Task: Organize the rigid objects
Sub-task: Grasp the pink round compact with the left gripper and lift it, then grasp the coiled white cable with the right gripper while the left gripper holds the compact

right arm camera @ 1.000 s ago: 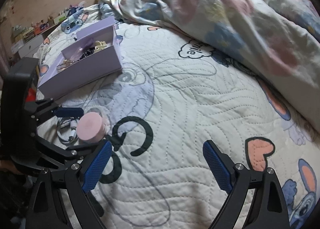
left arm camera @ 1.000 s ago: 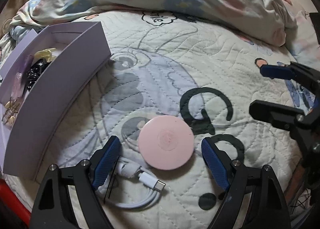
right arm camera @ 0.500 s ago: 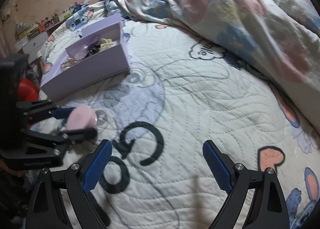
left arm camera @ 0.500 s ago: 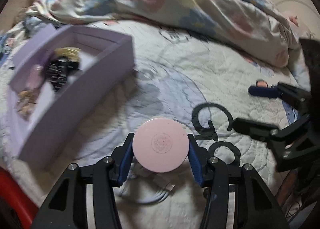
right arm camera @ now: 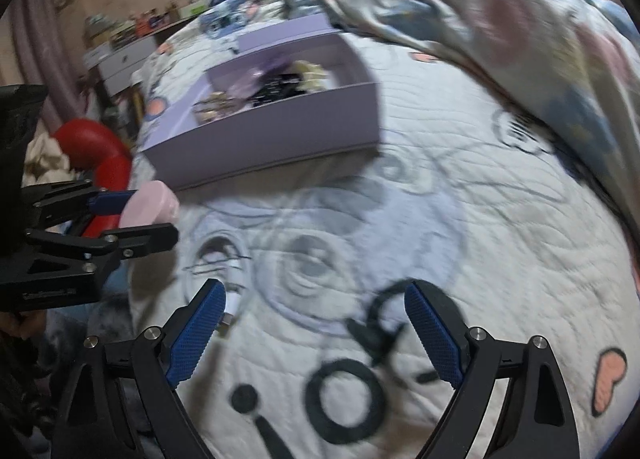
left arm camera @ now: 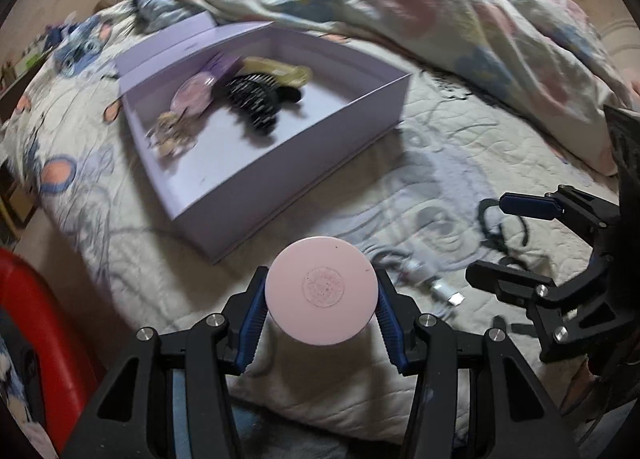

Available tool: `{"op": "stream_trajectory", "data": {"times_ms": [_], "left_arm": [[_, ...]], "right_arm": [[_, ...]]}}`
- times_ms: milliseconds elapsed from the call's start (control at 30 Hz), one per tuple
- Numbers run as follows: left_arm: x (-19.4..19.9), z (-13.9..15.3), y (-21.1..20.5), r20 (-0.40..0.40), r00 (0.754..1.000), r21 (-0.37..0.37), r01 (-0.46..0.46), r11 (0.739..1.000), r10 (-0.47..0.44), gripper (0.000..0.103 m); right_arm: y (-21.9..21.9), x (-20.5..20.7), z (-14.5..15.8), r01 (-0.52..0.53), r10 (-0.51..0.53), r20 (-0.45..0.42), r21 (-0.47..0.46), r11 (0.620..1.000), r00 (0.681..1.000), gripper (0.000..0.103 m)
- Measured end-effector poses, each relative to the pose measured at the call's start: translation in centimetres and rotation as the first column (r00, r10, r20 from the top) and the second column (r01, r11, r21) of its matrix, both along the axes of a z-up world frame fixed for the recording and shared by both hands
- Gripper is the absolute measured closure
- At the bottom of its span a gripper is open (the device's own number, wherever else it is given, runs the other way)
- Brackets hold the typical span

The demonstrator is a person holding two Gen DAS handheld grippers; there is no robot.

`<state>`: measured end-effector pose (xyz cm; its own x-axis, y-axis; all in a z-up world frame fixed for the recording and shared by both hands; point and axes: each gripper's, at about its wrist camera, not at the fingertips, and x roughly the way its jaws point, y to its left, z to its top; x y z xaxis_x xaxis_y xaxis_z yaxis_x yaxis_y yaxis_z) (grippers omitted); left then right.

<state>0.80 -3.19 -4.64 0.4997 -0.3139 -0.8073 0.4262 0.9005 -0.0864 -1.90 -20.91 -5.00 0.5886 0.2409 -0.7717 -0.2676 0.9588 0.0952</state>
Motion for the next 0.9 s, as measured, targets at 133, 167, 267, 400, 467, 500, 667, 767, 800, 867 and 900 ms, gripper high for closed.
{"op": "stream_trajectory", "data": {"times_ms": [133, 167, 267, 400, 467, 500, 667, 767, 800, 867, 900], "left_arm": [[0.4, -1.1, 1.1, -0.018, 0.999, 0.013, -0.032, 0.999, 0.032, 0.053], [0.6, -1.4, 1.1, -0.019, 0.999, 0.027, -0.041, 0.999, 0.041, 0.053], [0.9, -2.2, 1.5, -0.041, 0.998, 0.028, -0.05, 0.998, 0.052, 0.053], [1.2, -2.9, 1.6, -0.042, 0.998, 0.009, -0.055, 0.998, 0.055, 0.053], [1.1, -3.1, 1.4, -0.03, 0.998, 0.006, -0.061, 0.998, 0.061, 0.053], [1.0, -3.2, 1.4, -0.026, 0.998, 0.003, -0.064, 0.998, 0.064, 0.053], [0.7, -3.4, 1.7, -0.016, 0.997, -0.024, -0.076, 0.997, 0.075, 0.053], [0.7, -3.3, 1.7, -0.014, 0.997, -0.019, -0.077, 0.997, 0.077, 0.053], [0.7, -3.3, 1.6, -0.012, 0.997, -0.015, -0.077, 0.997, 0.077, 0.053], [0.7, -3.2, 1.5, -0.008, 0.997, -0.01, -0.077, 0.997, 0.077, 0.053], [0.6, -3.2, 1.4, -0.006, 0.997, -0.005, -0.075, 0.997, 0.075, 0.053]], "right_arm": [[2.2, 0.5, -0.6, -0.068, 0.068, -0.012, -0.008, 0.998, 0.998, 0.011], [2.8, 0.7, -0.8, -0.088, 0.088, -0.013, -0.013, 0.996, 0.996, 0.011], [4.1, 0.8, -1.4, -0.125, 0.125, -0.012, -0.034, 0.992, 0.992, 0.012], [5.3, 1.0, -2.0, -0.155, 0.154, -0.016, -0.047, 0.987, 0.988, 0.014], [5.9, 1.4, -2.6, -0.161, 0.159, -0.024, -0.071, 0.984, 0.987, 0.016], [6.0, 1.5, -2.8, -0.16, 0.159, -0.026, -0.075, 0.984, 0.987, 0.016], [5.8, 2.0, -3.1, -0.152, 0.15, -0.038, -0.054, 0.987, 0.988, 0.021], [5.6, 2.2, -3.2, -0.138, 0.135, -0.046, -0.05, 0.989, 0.99, 0.033], [5.6, 2.3, -3.2, -0.134, 0.132, -0.047, -0.048, 0.99, 0.99, 0.04], [5.5, 2.5, -3.2, -0.119, 0.116, -0.043, -0.055, 0.991, 0.992, 0.052], [5.4, 2.5, -3.2, -0.118, 0.116, -0.044, -0.053, 0.992, 0.992, 0.052]]}}
